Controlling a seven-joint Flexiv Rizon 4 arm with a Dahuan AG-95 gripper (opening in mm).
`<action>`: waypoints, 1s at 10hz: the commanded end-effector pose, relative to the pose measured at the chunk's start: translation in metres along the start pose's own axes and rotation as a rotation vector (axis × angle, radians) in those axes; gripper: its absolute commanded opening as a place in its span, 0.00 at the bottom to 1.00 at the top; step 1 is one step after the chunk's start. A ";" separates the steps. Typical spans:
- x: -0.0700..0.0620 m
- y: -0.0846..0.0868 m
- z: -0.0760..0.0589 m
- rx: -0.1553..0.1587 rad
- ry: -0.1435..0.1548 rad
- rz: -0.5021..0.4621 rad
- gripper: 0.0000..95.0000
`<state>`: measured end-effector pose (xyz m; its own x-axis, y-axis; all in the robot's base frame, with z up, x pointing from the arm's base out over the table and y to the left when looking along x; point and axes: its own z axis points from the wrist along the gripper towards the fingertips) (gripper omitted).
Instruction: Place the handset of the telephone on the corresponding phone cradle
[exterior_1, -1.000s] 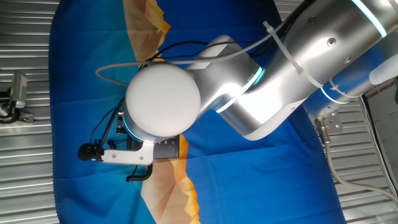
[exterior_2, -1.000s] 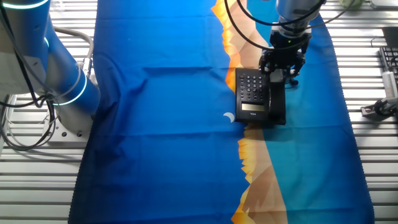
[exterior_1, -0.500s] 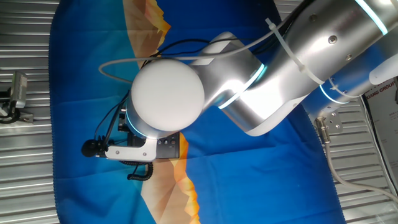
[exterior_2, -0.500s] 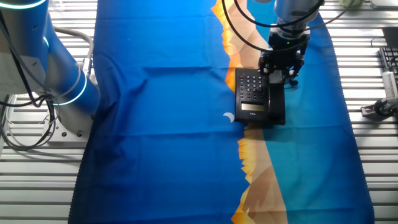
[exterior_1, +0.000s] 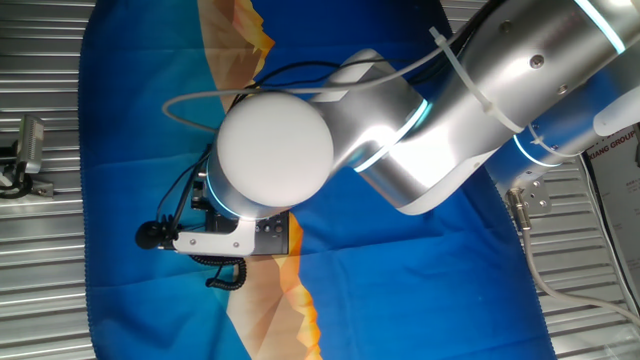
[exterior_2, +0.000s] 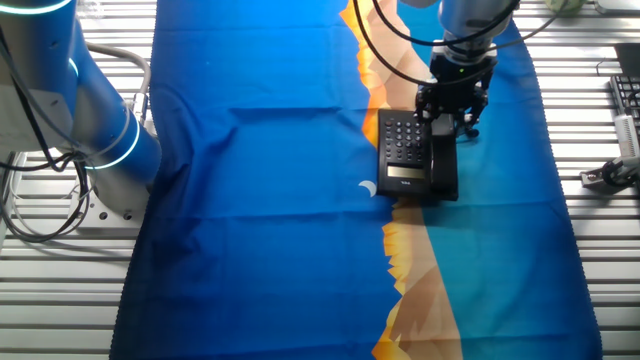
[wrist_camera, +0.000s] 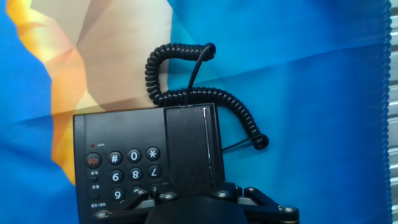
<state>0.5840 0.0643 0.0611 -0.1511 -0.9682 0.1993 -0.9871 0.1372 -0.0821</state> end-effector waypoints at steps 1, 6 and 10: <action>0.000 0.001 0.002 0.004 0.001 0.002 0.00; 0.000 0.001 0.003 0.007 0.002 0.003 0.00; 0.000 0.001 0.004 0.008 0.002 0.005 0.00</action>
<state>0.5830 0.0634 0.0564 -0.1560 -0.9670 0.2014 -0.9860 0.1403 -0.0903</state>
